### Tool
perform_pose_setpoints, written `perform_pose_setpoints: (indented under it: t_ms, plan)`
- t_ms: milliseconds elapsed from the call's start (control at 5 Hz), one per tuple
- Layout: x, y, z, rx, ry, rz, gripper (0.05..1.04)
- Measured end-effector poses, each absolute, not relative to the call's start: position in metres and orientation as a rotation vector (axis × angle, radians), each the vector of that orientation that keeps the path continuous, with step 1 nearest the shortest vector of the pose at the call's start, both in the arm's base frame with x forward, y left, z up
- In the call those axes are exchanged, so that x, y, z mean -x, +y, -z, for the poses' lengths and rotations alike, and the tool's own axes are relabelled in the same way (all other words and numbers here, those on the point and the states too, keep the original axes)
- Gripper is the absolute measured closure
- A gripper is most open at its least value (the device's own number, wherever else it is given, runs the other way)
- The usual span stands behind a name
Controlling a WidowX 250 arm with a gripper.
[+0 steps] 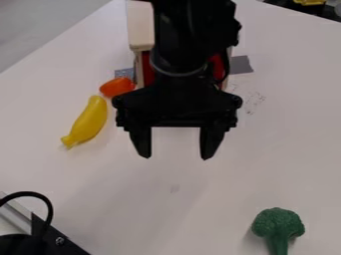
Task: Open the drawer
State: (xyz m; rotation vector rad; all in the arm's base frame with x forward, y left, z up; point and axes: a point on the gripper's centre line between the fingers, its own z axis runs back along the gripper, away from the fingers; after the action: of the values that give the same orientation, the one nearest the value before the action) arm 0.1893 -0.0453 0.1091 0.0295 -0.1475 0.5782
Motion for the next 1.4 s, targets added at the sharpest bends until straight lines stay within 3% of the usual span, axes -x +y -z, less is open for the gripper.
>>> perform_pose_setpoints:
  t_ms: [200,400,800,1400]
  plan:
    - [-0.187,-0.045,-0.106,-0.034,-0.134,-0.578,0.083]
    - [-0.198,-0.04,-0.111,0.002,-0.117,-0.766,0.083]
    - [-0.233,-0.035,-0.109,-0.008,-0.057,-1.078,0.083]
    - [-0.268,-0.027,-0.068,-0.037,-0.012,-1.354,0.083]
